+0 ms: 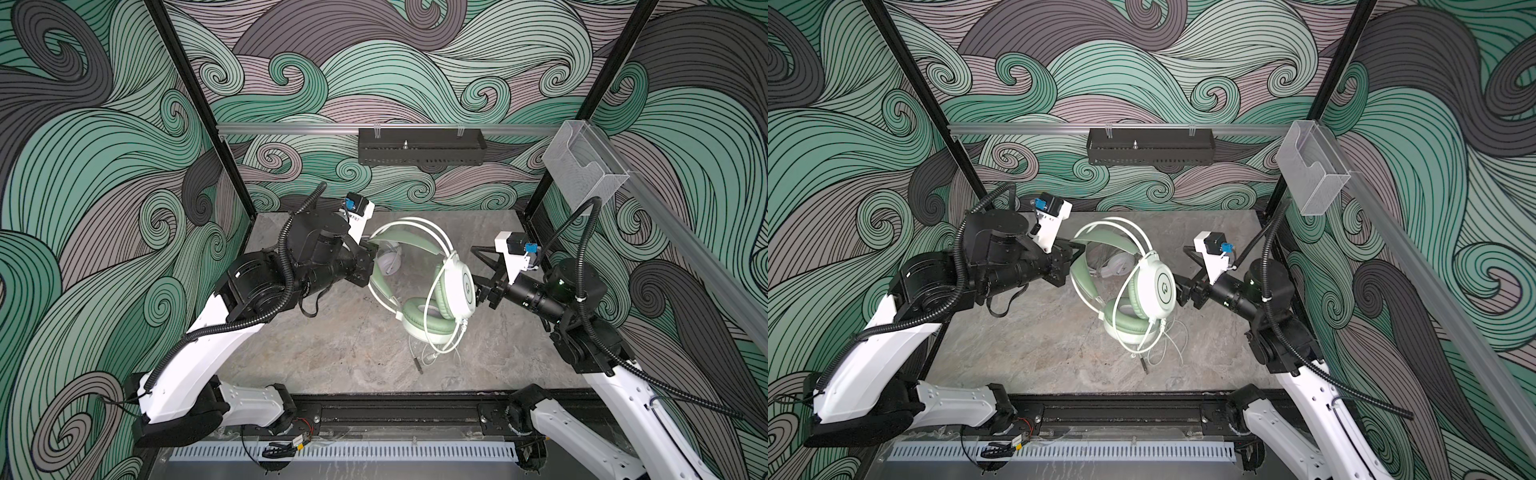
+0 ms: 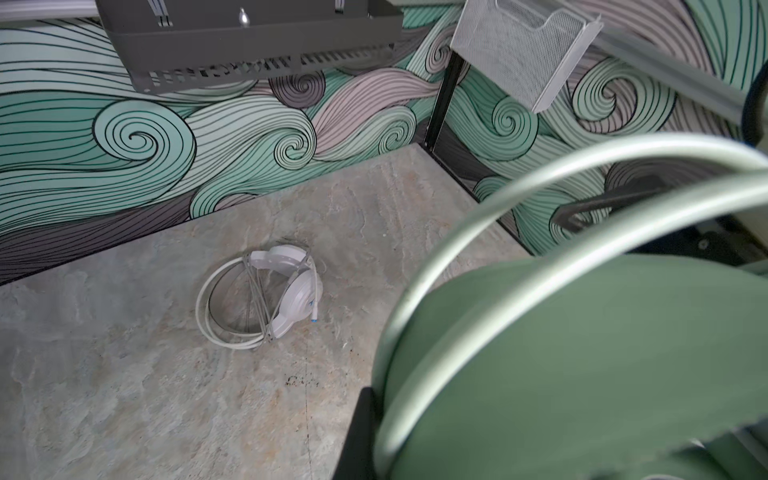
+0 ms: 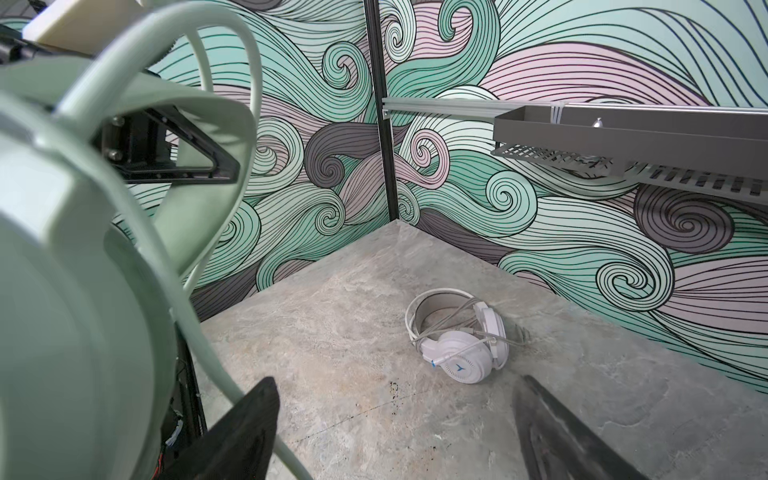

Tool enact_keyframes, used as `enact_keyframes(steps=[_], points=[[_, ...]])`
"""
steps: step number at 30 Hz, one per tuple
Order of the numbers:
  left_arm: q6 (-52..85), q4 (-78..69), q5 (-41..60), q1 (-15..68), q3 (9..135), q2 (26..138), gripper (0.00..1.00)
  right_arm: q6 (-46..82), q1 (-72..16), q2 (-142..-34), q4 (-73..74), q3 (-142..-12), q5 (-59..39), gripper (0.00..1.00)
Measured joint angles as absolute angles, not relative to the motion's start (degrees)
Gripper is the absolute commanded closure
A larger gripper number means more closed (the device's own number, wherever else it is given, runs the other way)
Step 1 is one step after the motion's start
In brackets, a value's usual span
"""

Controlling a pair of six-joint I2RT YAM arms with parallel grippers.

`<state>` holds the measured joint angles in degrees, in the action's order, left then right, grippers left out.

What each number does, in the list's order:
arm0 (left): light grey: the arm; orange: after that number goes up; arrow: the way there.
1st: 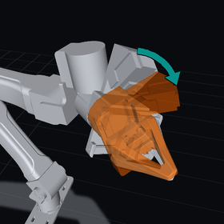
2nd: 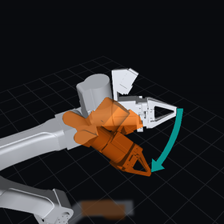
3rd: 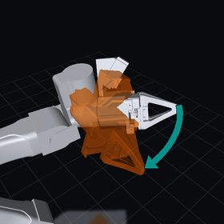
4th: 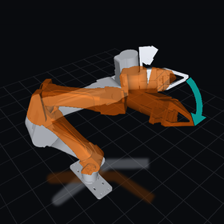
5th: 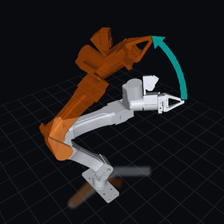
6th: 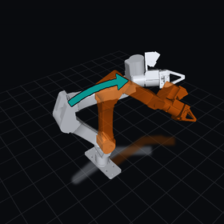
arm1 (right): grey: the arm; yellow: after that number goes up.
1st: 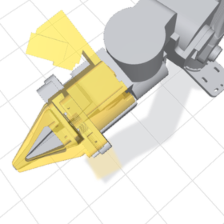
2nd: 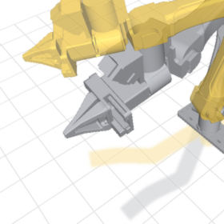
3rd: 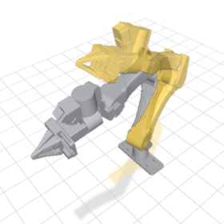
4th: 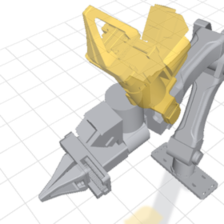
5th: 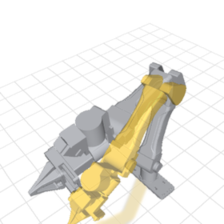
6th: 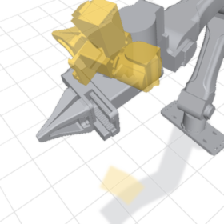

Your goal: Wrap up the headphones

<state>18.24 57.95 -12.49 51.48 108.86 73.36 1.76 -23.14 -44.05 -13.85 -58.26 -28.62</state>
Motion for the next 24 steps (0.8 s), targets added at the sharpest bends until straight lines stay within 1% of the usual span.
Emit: enact_keyframes(steps=[7, 15, 24], points=[[21.7, 54.6, -10.2, 49.5, 115.3, 76.6, 1.0, 4.4, -23.1, -45.5, -10.3, -58.1, -29.8, 0.1], [25.1, 50.2, -6.7, 48.6, 116.5, 78.7, 1.0, 9.6, -23.2, -48.0, -2.4, -55.4, -31.1, 0.1], [28.5, 46.9, -5.1, 47.2, 118.3, 81.2, 1.0, 12.8, -24.3, -52.3, 3.9, -52.6, -31.9, 0.17]])
